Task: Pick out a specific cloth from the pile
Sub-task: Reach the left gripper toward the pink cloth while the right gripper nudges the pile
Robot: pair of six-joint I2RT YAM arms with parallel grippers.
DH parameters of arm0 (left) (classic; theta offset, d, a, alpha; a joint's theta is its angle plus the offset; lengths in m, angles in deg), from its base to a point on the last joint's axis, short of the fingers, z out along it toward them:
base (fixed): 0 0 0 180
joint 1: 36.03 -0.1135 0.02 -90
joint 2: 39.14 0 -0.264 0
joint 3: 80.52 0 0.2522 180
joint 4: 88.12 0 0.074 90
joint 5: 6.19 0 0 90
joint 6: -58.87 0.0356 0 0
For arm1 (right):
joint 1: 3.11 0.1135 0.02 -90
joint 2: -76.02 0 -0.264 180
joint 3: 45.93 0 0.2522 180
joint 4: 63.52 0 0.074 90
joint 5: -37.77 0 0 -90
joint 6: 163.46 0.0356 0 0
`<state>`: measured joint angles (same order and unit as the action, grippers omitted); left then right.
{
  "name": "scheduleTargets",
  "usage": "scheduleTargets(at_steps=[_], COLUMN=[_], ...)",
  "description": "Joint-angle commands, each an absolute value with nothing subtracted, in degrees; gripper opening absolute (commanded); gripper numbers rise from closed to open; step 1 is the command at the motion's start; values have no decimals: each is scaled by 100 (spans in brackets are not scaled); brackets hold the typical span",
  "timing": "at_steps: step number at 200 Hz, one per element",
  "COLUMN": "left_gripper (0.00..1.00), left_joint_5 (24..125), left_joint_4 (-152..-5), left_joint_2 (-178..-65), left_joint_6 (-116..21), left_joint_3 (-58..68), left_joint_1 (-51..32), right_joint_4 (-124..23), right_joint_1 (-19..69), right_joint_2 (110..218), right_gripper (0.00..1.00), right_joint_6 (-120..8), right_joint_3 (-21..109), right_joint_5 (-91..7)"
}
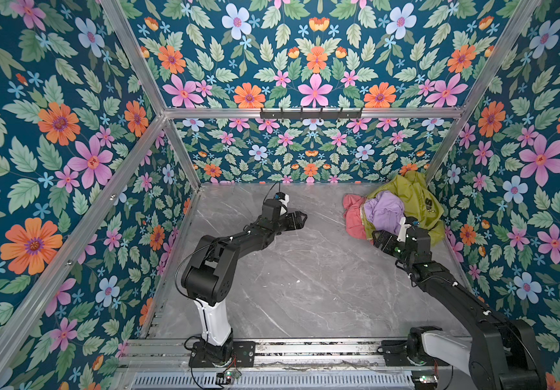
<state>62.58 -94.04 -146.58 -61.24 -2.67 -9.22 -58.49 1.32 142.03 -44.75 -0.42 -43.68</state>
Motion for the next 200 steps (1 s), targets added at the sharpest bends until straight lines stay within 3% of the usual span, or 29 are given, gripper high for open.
scheduleTargets(at_steps=[1, 108, 200], left_gripper=[82, 74, 66], left_joint_5=[5929, 5447, 5103], left_joint_4=[-9795, -10021, -10644], left_joint_2=[-14952, -16494, -17644], left_joint_6=[-6412, -6802, -7231], left_joint_3=[-8, 1619, 2688], left_joint_1=[-764, -105, 131], right_joint_4=[-5650, -4706, -4765], right_joint_1=[138, 138, 139], right_joint_2=[14363, 15171, 15068], right_gripper=[96, 98, 98], right_joint_6=[-4374, -4020, -3934], right_joint_3=[144, 861, 739], right_joint_5=[-4286, -4178, -4125])
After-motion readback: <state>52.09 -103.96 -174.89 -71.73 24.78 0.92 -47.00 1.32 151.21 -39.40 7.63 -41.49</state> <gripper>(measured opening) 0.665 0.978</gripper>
